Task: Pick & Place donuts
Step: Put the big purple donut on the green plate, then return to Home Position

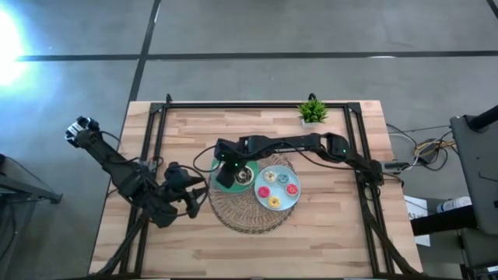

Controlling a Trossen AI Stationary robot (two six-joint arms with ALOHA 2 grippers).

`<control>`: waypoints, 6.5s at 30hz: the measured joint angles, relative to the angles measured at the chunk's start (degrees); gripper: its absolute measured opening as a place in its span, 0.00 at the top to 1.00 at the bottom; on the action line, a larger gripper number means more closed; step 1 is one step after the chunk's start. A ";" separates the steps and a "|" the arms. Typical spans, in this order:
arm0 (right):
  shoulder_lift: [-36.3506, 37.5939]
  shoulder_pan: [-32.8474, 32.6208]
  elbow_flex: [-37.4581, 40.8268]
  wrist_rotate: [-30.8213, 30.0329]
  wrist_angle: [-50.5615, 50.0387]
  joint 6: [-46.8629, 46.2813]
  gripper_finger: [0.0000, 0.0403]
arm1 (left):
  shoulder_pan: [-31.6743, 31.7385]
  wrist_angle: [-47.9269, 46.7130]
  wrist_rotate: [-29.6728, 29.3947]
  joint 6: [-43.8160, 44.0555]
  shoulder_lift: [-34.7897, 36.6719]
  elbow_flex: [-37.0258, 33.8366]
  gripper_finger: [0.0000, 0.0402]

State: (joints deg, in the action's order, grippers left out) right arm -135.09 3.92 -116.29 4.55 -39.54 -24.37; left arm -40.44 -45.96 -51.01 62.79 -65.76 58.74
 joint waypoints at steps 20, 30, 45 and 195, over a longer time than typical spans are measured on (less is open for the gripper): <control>0.33 0.11 -1.31 -9.25 -5.78 3.42 0.59 | -0.73 -6.59 0.05 3.04 1.75 0.00 0.66; 1.14 0.22 -1.38 -16.77 -8.35 12.77 0.55 | -1.08 -6.61 0.11 5.24 1.75 0.00 0.66; 1.88 2.08 -1.06 -5.90 -6.39 11.08 0.74 | -1.08 -7.03 -1.48 6.99 1.75 0.00 0.66; 134.85 -14.93 115.16 -8.89 39.27 -11.64 0.59 | 18.09 72.11 28.68 -32.60 24.59 -58.21 0.66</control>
State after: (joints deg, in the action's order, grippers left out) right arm -0.23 -11.00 -1.13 -4.34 -0.27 -36.01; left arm -22.35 26.15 -22.33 30.20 -41.17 0.53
